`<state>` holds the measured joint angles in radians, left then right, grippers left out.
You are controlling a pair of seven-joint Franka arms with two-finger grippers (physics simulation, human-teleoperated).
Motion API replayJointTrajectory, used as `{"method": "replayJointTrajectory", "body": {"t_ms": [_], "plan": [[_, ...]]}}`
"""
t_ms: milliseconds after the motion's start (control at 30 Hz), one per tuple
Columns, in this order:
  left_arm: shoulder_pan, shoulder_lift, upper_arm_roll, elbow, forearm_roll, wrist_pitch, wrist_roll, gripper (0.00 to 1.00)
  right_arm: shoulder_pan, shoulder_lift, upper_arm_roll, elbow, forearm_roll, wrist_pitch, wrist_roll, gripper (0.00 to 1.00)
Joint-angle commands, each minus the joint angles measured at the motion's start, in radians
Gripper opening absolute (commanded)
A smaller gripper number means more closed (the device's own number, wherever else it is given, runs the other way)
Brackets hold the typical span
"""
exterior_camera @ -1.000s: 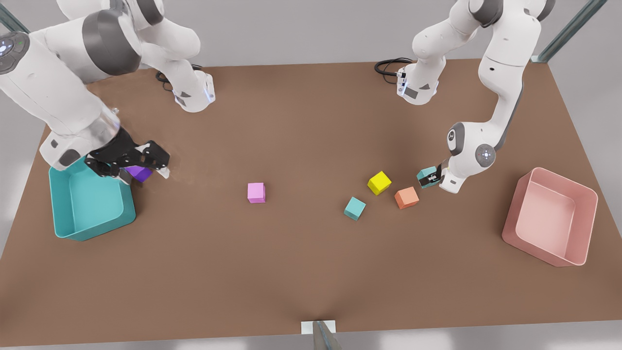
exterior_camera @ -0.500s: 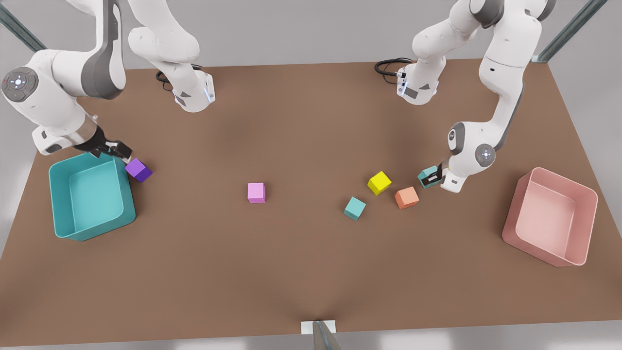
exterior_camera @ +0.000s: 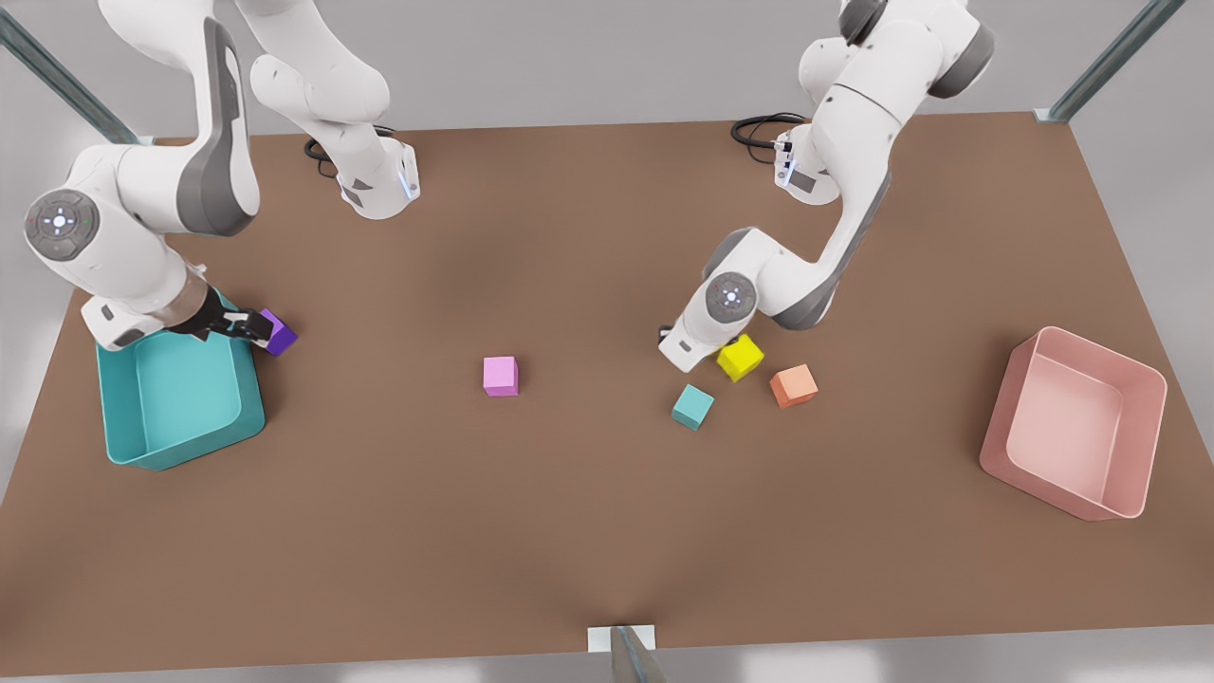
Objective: Stack the two blue cubes on top of each other
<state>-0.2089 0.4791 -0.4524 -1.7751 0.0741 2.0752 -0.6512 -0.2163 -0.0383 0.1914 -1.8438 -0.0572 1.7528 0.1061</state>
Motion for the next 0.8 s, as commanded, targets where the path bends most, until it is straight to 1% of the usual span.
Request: {"method": "replayJointTrajectory", "body": {"t_ms": [0,33,67,200,233,533,767], "plan": [[0.002,0.055,0.009,0.088,0.044,-0.078,-0.308,0.61,-0.002,0.008,0.017,0.0,-0.004,-0.003,-0.014,1.0],[0.013,0.087,0.012,0.131,0.059,-0.075,-0.283,0.61,-0.002,0.012,0.037,0.0,-0.023,-0.006,-0.013,1.0],[0.016,0.128,0.014,0.18,0.078,-0.076,-0.266,0.61,-0.002,0.012,0.037,0.0,-0.023,-0.007,-0.011,1.0],[0.051,0.184,0.014,0.192,0.111,-0.061,-0.223,0.61,-0.005,0.02,0.036,0.002,-0.023,0.002,-0.003,1.0],[0.066,0.199,0.014,0.192,0.15,-0.06,-0.222,0.61,-0.005,0.024,0.036,0.018,-0.023,-0.009,-0.003,1.0],[0.055,0.207,0.014,0.187,0.148,-0.038,-0.238,0.61,-0.008,0.032,0.036,0.021,-0.023,-0.01,-0.003,1.0],[0.049,0.233,0.009,0.215,0.136,-0.023,-0.248,0.61,-0.006,0.034,0.036,0.021,-0.023,-0.01,-0.003,1.0]]}}
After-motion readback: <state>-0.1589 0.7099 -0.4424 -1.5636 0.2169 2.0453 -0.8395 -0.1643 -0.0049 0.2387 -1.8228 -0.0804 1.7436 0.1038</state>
